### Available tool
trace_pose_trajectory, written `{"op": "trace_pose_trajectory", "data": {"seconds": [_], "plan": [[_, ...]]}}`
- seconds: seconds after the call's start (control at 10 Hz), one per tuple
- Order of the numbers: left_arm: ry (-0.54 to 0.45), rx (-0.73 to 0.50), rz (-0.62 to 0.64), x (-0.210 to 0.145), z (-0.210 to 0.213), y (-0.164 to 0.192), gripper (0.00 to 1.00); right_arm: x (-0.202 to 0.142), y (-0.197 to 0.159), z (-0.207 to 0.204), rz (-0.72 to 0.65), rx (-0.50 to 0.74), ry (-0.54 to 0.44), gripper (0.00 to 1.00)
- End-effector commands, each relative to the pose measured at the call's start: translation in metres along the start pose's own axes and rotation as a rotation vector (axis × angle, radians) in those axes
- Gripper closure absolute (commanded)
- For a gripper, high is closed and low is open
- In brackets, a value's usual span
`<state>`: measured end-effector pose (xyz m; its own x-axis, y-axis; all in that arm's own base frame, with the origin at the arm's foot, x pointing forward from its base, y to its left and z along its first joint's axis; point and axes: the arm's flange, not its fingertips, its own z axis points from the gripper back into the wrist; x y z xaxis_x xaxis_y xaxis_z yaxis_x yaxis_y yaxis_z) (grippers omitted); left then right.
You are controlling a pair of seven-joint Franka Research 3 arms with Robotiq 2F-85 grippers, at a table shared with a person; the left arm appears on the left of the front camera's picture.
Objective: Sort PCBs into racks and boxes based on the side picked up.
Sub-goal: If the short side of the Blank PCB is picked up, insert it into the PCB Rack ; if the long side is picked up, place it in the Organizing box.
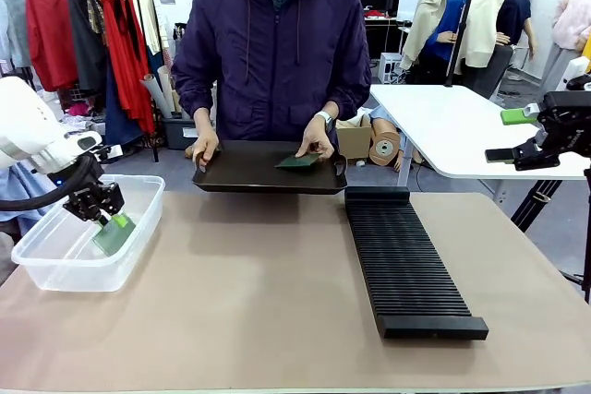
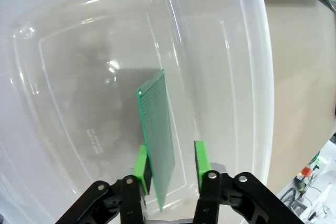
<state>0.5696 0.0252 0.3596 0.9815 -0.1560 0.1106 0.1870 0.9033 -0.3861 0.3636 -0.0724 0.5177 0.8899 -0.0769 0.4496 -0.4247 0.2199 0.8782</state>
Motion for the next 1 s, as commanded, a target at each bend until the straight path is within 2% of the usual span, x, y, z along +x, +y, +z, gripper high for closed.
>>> {"op": "trace_pose_trajectory", "data": {"seconds": [0.0, 0.2, 0.9], "plan": [[-0.014, 0.016, -0.028, 0.001, 0.012, -0.003, 0.00, 0.000, 0.002, 0.001, 0.011, 0.005, 0.000, 0.00], [-0.032, 0.078, -0.033, 0.000, 0.032, -0.012, 0.00, 0.000, 0.002, 0.001, 0.011, 0.005, 0.000, 0.00], [-0.028, 0.144, -0.089, -0.001, 0.074, -0.039, 0.00, 0.000, 0.002, 0.001, 0.011, 0.005, 0.000, 0.00]]}}
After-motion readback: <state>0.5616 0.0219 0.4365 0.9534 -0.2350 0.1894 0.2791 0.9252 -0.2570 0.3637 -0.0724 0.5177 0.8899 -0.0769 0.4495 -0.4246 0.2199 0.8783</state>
